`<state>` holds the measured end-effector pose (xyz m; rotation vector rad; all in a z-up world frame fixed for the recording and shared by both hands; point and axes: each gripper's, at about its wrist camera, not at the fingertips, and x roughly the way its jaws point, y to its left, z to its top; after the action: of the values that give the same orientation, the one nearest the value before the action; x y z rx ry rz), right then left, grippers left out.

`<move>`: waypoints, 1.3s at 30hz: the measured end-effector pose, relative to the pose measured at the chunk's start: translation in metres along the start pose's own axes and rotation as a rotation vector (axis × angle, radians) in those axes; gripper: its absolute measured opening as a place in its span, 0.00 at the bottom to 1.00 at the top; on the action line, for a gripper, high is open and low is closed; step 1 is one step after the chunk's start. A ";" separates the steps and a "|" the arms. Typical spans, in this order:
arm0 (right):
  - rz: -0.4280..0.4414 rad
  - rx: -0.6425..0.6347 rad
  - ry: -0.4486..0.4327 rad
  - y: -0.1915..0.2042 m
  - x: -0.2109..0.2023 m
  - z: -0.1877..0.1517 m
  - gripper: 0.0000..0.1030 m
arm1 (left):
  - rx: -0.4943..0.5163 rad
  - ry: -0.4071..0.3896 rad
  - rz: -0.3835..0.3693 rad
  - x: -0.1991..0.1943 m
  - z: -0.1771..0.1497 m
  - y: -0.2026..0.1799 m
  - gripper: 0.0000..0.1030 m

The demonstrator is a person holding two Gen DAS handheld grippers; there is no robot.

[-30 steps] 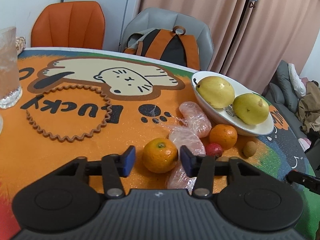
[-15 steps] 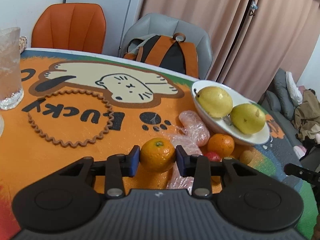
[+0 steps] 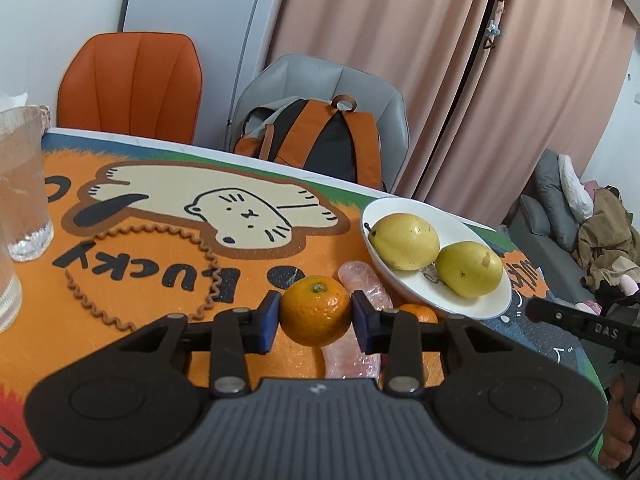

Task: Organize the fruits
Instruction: 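Carry the red fruit onto the plate and open the right tool while the left tool carries the mandarin, then lower the mandarin onto the plate and open the left tool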

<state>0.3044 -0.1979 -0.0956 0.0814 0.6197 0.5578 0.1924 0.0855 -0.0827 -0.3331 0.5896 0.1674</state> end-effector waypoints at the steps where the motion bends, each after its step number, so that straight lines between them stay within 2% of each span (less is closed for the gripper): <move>1: 0.005 -0.003 0.001 0.002 0.002 0.002 0.21 | 0.001 0.000 0.001 -0.001 0.001 0.000 0.35; 15: 0.064 -0.048 0.021 0.029 0.024 0.019 0.21 | 0.033 0.000 -0.032 -0.001 0.014 -0.023 0.35; 21: 0.073 -0.038 0.028 0.027 0.036 0.020 0.21 | 0.054 0.004 -0.051 0.008 0.019 -0.038 0.35; 25: 0.101 -0.021 0.017 0.023 0.043 0.019 0.27 | 0.066 0.009 -0.054 0.017 0.020 -0.045 0.36; 31: 0.090 0.005 0.014 0.009 0.047 0.015 0.27 | 0.087 0.013 -0.046 0.029 0.024 -0.054 0.36; 33: 0.088 0.002 -0.007 0.006 0.040 0.017 0.30 | 0.091 0.014 -0.048 0.034 0.024 -0.058 0.36; 35: 0.093 0.014 -0.014 0.003 0.035 0.019 0.42 | 0.097 0.013 -0.050 0.038 0.026 -0.062 0.36; 39: 0.096 0.019 -0.011 -0.002 0.030 0.020 0.49 | 0.105 0.009 -0.052 0.044 0.028 -0.069 0.36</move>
<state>0.3374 -0.1821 -0.0956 0.1325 0.6123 0.6442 0.2602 0.0333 -0.0674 -0.2471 0.5959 0.0840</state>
